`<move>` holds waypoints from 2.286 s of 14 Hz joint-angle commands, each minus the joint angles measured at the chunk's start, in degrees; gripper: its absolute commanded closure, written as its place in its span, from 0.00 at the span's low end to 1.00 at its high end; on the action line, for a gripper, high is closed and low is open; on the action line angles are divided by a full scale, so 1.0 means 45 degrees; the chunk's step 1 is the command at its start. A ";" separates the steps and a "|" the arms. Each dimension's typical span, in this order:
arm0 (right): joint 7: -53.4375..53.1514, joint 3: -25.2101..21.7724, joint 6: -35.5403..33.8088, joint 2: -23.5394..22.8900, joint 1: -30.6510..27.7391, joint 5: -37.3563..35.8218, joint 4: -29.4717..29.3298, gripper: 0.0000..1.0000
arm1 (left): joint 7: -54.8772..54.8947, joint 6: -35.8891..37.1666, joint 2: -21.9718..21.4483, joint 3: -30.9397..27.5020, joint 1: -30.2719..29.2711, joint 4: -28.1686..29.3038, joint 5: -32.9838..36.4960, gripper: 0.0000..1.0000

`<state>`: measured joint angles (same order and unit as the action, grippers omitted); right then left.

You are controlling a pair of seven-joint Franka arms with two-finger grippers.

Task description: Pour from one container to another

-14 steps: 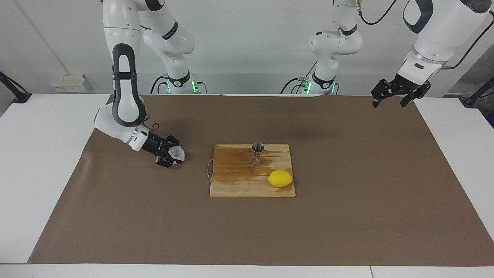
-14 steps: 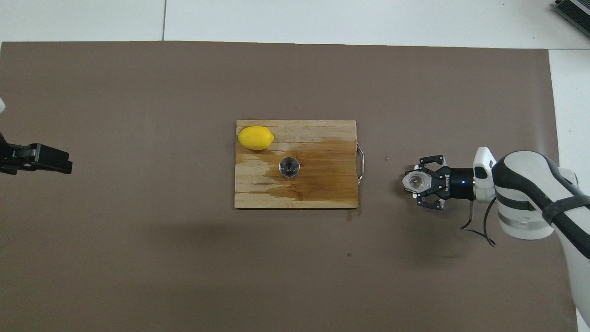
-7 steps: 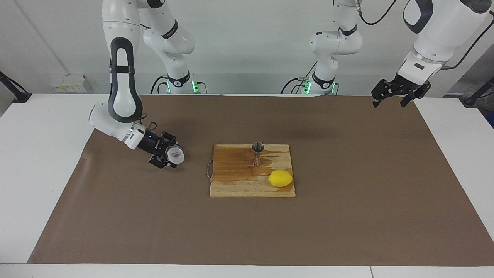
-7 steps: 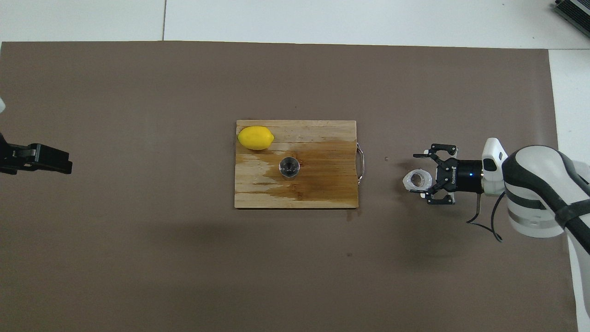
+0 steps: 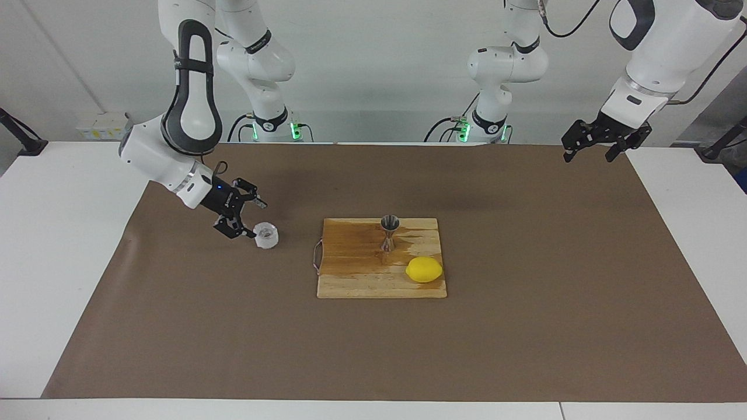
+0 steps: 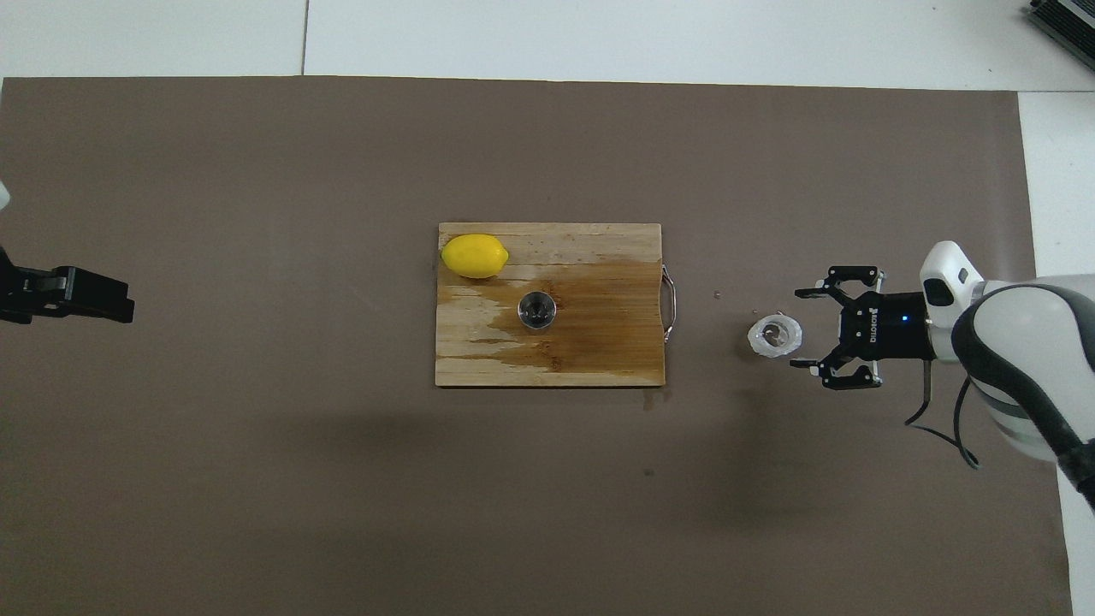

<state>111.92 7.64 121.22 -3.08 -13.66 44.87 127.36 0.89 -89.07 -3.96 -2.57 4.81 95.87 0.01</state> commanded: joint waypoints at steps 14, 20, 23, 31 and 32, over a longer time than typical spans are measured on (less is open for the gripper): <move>-1.9353 0.0138 -0.1487 0.1094 0.3014 -1.0887 -0.1525 0.00 | 0.0057 -0.0050 -0.0370 0.0025 -0.0091 0.0375 0.0018 0.00; -2.6075 0.0041 -0.4099 0.1231 0.3017 -1.0694 -0.3101 0.00 | 0.0057 -0.0050 -0.0370 0.0025 -0.0091 0.0375 0.0018 0.00; -2.6882 -0.0115 -0.6034 0.1484 0.2646 -1.0189 -0.5481 0.00 | 0.0057 -0.0050 -0.0370 0.0025 -0.0091 0.0375 0.0018 0.00; -2.6473 -0.0174 -0.7720 0.1328 0.2430 -0.9659 -0.7971 0.00 | 0.0057 -0.0050 -0.0370 0.0025 -0.0091 0.0375 0.0018 0.00; -2.6453 -0.0252 -0.7739 0.1271 0.2353 -0.9601 -0.8067 0.00 | 0.0057 -0.0050 -0.0370 0.0025 -0.0091 0.0375 0.0018 0.00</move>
<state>-7.52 6.52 86.66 3.82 -2.52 1.10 92.66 0.89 -89.07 -3.96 -2.57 4.80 95.87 0.01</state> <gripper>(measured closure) 0.000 0.000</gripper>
